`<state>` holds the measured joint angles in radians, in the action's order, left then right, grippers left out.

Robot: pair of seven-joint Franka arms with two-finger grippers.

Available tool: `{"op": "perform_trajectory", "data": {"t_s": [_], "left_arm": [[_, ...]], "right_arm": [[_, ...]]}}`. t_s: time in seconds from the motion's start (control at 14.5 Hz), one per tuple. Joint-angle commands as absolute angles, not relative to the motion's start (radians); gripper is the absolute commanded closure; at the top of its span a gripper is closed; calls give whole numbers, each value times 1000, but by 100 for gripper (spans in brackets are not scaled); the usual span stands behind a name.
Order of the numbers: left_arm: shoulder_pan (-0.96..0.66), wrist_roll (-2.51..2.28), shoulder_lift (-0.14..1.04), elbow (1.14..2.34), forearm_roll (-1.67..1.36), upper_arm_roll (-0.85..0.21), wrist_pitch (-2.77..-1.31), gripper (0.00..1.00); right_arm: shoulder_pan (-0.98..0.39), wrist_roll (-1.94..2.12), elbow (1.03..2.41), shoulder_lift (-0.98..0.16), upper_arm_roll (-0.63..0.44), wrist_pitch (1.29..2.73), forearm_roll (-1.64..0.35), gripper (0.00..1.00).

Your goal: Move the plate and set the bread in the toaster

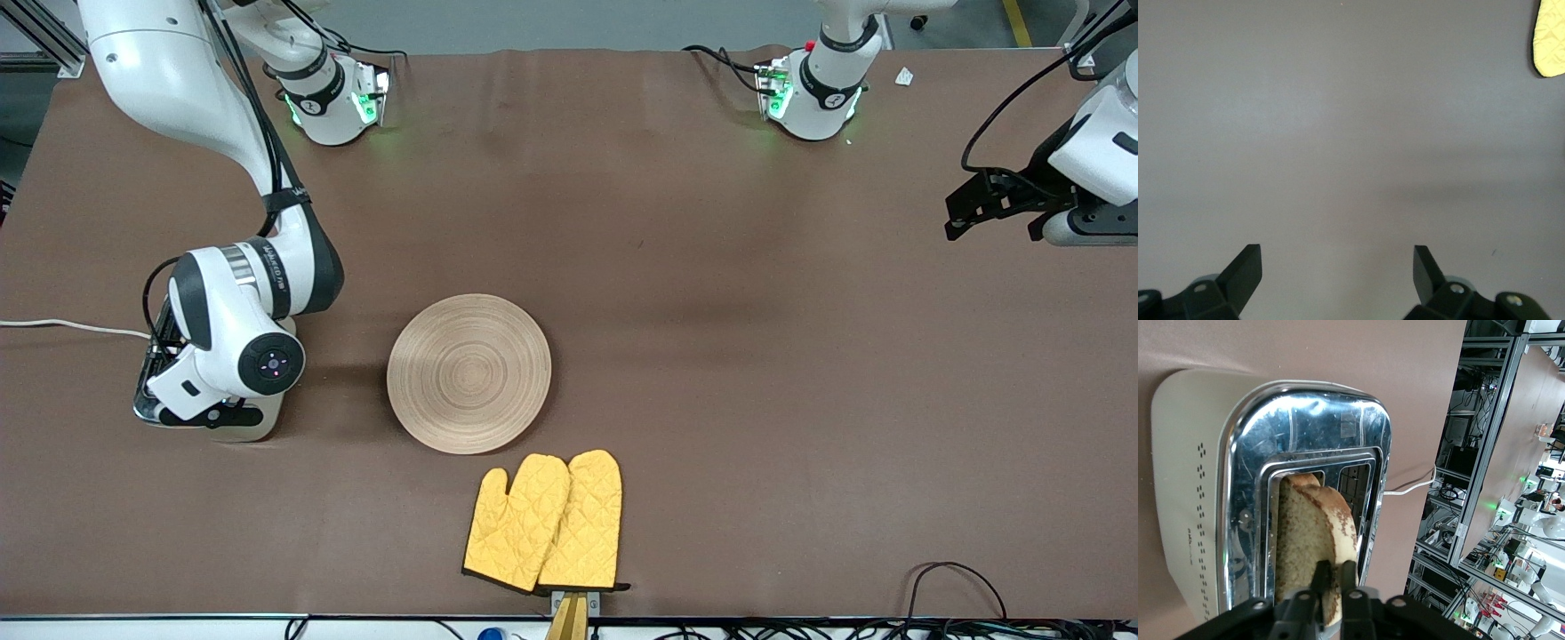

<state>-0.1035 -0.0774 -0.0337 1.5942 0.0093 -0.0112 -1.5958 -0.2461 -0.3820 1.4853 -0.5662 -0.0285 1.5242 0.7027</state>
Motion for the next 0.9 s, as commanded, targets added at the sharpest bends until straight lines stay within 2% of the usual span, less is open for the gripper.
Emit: {"op": "perform_trajectory", "data": {"t_s": [0.0,0.14,0.28,0.83], "left_arm": [[-104,-95,-28,1574,8,-21,-1598,0],[-104,-97,-28,1572,8,-21,-1598,0],[-104,-97,-28,1572,8,-21,-1598,0],[-104,-126,-28,1574,9,-31,-1603,0]], "right_arm": [[-233,-388,1470,-554,-15,1526,686,28],[-245,-388,1438,-549,-15,1514,649,0],[-249,-388,1416,-522,-12,1502,600,0],[-249,-390,1398,-269,-18,1456,312,0]]}}
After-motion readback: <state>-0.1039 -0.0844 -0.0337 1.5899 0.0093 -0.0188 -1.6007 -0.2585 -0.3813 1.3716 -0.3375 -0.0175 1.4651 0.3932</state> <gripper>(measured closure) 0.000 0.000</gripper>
